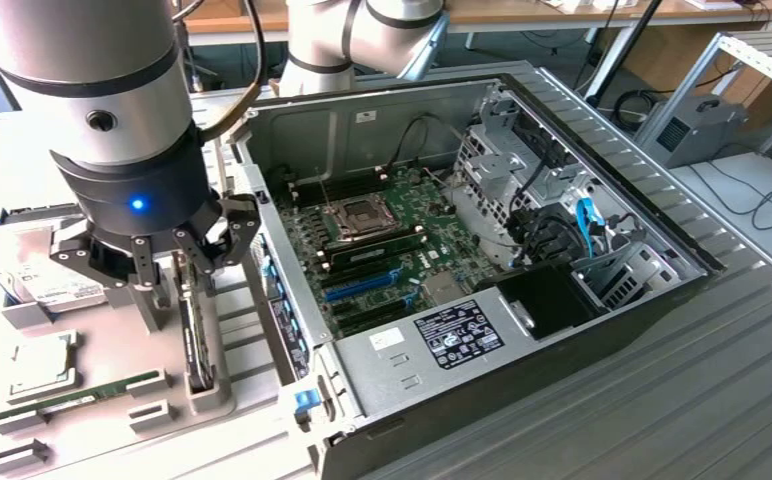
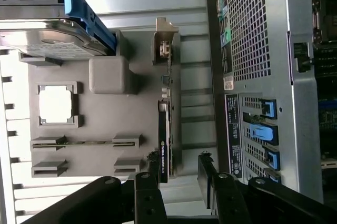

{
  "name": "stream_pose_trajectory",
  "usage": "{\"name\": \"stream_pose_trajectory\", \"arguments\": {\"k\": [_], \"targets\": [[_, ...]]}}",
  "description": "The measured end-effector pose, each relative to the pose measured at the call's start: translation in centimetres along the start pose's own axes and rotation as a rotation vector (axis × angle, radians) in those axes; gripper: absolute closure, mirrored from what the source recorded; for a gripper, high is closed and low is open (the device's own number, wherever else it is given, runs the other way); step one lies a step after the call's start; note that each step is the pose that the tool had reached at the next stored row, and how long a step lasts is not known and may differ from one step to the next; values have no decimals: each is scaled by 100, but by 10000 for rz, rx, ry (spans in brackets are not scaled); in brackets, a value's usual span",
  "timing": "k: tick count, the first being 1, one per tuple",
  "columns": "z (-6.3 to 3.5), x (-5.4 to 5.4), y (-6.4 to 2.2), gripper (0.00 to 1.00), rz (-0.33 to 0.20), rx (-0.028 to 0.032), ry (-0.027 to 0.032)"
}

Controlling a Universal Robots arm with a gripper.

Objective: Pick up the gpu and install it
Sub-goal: 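Pick up the gpu and move the gpu toward the slot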

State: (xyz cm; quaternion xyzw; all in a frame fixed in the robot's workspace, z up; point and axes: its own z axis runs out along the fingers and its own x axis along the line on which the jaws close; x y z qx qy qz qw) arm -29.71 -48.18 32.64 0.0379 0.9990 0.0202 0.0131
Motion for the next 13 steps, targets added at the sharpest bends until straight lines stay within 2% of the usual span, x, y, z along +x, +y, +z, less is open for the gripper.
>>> {"name": "stream_pose_trajectory", "arguments": {"k": [3, 6, 7, 9, 11, 13], "targets": [[28, 3, 40, 58, -2, 4, -1], [56, 10, 110, 58, -2, 41, -4], [64, 12, 134, 58, -2, 71, -6], [82, 16, 193, 58, -6, 180, -15], [99, 20, 237, 58, -10, 251, -20], [118, 23, 268, 58, -9, 270, -21]]}}
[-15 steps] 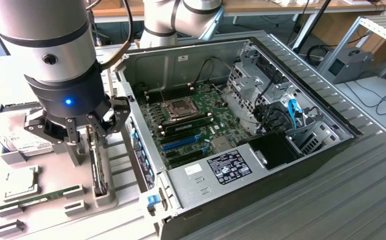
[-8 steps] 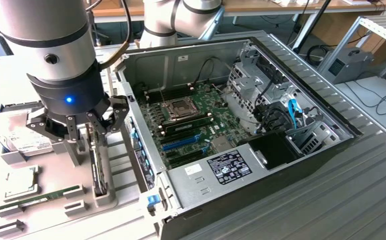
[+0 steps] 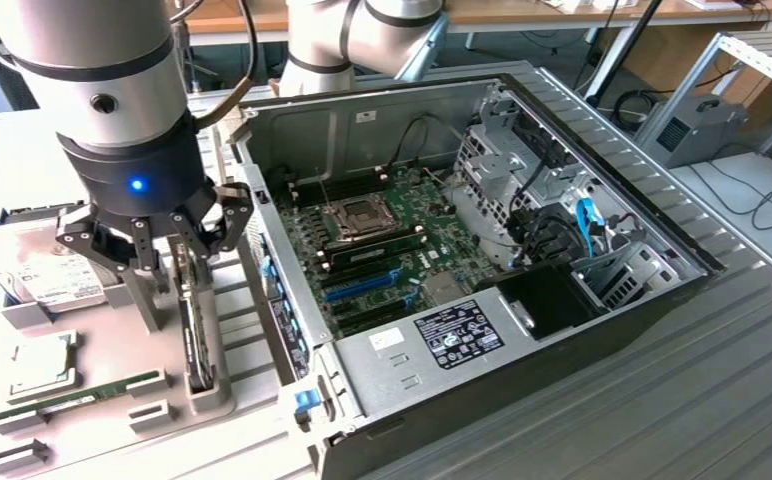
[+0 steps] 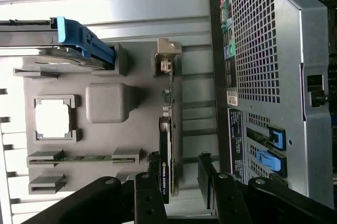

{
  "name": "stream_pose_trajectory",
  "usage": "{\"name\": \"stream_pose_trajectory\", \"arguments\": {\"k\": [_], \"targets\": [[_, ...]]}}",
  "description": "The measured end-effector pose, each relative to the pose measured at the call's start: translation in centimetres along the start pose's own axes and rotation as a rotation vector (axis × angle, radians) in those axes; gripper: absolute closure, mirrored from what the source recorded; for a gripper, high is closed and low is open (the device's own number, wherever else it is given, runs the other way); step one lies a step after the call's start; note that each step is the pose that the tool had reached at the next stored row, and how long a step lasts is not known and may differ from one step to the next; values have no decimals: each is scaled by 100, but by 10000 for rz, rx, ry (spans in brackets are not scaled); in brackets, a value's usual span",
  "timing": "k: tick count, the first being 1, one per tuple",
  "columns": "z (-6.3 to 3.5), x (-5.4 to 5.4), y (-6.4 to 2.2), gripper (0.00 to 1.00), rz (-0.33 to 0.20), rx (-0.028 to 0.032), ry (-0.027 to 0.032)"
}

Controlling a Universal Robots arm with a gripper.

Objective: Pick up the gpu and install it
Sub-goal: 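Pick up the gpu and move the gpu toward the slot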

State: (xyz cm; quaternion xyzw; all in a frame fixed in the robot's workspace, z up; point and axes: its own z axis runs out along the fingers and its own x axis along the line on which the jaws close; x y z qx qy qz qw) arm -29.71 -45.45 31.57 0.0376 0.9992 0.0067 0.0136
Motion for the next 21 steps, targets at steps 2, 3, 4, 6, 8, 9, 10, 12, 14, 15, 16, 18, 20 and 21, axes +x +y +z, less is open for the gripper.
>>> {"name": "stream_pose_trajectory", "arguments": {"k": [2, 3, 4, 6, 8, 9, 10, 12, 14, 15, 16, 18, 20, 21], "targets": [[24, 1, 5, 58, -1, -1, -3], [37, 1, 6, 58, -1, 0, -2], [52, 1, 5, 58, -1, 0, -1], [80, 3, 5, 58, 0, 1, -1], [109, 4, 5, 58, -2, 1, -1], [126, 4, 5, 58, -2, 1, -1], [138, 5, 4, 58, -3, 0, -1], [165, 8, 4, 58, -4, 0, -1], [188, 10, 3, 58, -6, 1, 0], [200, 11, 3, 58, -7, 1, -1], [214, 12, 2, 58, -8, 1, -1], [241, 17, 2, 58, -9, 1, 0], [269, 26, 1, 58, -8, 1, -1], [284, 32, 0, 58, -9, 1, -1]]}}
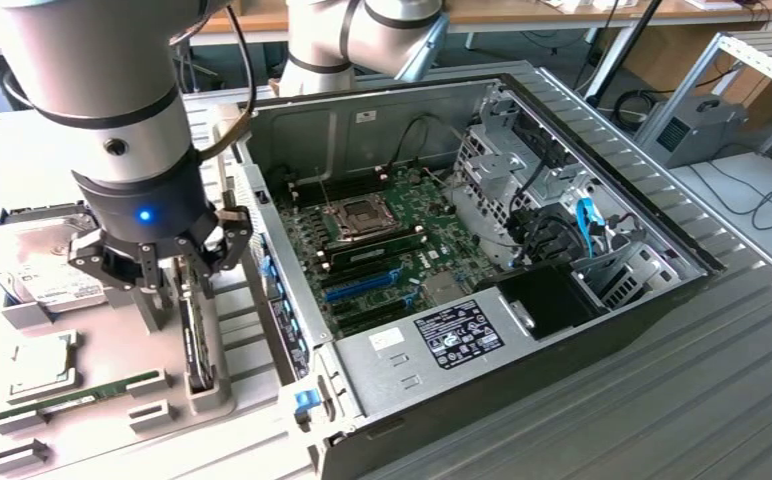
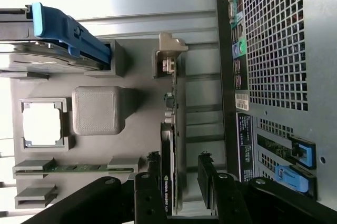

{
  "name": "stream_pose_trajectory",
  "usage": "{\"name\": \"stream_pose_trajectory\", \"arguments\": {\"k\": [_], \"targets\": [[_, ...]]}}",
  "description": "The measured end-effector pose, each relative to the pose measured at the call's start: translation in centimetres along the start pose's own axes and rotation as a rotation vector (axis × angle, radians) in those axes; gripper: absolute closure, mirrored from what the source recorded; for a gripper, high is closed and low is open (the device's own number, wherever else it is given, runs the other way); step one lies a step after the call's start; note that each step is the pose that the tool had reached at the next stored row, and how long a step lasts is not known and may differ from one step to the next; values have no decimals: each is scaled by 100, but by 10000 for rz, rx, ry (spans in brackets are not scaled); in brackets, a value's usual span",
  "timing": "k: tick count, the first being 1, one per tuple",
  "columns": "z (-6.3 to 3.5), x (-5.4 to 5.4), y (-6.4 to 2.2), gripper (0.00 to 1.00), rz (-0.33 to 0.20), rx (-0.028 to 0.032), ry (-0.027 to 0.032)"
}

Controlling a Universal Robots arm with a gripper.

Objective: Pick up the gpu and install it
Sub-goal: 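Pick up the gpu and move the gpu toward the slot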

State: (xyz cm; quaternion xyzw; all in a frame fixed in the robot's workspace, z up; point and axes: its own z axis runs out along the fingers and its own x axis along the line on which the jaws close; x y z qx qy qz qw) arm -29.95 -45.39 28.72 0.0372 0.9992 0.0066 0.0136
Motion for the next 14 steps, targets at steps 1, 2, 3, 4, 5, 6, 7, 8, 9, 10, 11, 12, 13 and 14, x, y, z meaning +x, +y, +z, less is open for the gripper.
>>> {"name": "stream_pose_trajectory", "arguments": {"k": [1, 2, 3, 4, 5, 6, 7, 8, 9, 10, 11, 12, 13, 14], "targets": [[17, 6, -1, 58, 0, -1, -1], [35, 10, -2, 58, -1, 0, 0], [51, 12, -2, 58, -2, -1, 0], [68, 14, -2, 58, -2, 0, 0], [88, 16, -3, 58, -1, 0, 0], [109, 18, -3, 58, -1, 0, 0], [127, 21, -3, 58, -1, -1, 0], [147, 24, -3, 58, -1, 0, 0], [163, 27, -3, 58, -1, -1, -1], [179, 31, -3, 58, -1, 1, 1], [194, 34, -3, 58, -1, 1, 0], [207, 38, -3, 58, -1, 1, 1], [221, 40, -3, 58, -1, 0, 0], [235, 42, -4, 58, -2, 0, 0]]}}
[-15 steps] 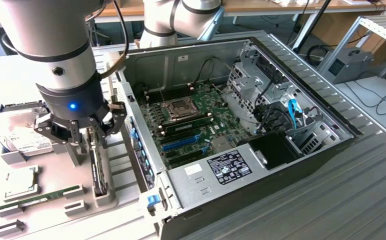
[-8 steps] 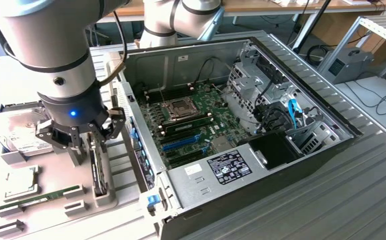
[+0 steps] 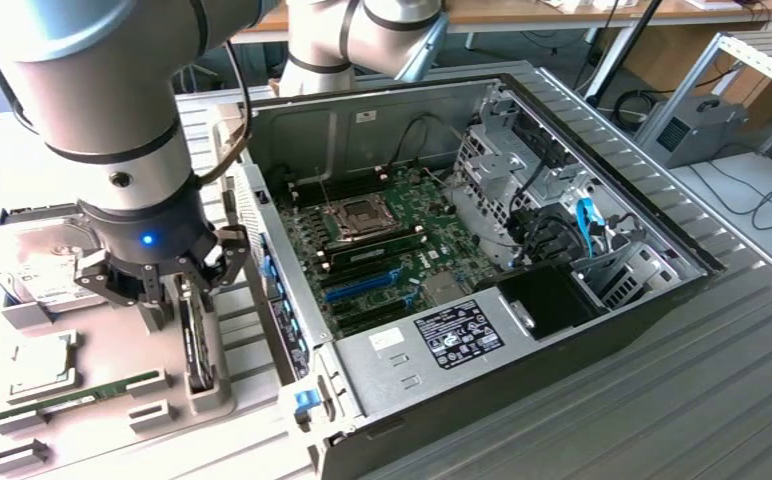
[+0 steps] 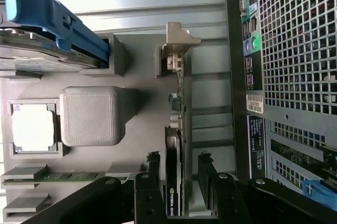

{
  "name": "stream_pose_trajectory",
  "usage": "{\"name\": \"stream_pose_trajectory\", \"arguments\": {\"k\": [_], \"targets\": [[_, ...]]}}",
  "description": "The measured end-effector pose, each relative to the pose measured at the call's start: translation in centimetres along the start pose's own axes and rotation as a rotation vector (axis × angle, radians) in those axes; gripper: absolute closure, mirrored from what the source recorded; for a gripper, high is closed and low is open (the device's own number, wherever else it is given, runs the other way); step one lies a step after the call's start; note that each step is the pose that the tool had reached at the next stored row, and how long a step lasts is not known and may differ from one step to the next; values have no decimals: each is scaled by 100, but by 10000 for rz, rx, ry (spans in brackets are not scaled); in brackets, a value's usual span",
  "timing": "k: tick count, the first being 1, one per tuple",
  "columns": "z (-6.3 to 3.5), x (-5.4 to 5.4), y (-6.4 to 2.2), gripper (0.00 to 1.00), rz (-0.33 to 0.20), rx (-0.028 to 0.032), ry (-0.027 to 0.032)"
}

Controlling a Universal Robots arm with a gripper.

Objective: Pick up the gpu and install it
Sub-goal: 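Pick up the gpu and move the gpu toward the slot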

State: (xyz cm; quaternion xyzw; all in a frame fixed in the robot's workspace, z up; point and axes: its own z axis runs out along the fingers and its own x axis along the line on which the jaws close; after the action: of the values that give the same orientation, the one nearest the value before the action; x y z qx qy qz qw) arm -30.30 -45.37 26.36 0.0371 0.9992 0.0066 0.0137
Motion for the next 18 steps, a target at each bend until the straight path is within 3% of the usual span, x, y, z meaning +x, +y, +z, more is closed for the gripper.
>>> {"name": "stream_pose_trajectory", "arguments": {"k": [18], "targets": [[195, 9, 1, 58, 1, 2, 1]]}}
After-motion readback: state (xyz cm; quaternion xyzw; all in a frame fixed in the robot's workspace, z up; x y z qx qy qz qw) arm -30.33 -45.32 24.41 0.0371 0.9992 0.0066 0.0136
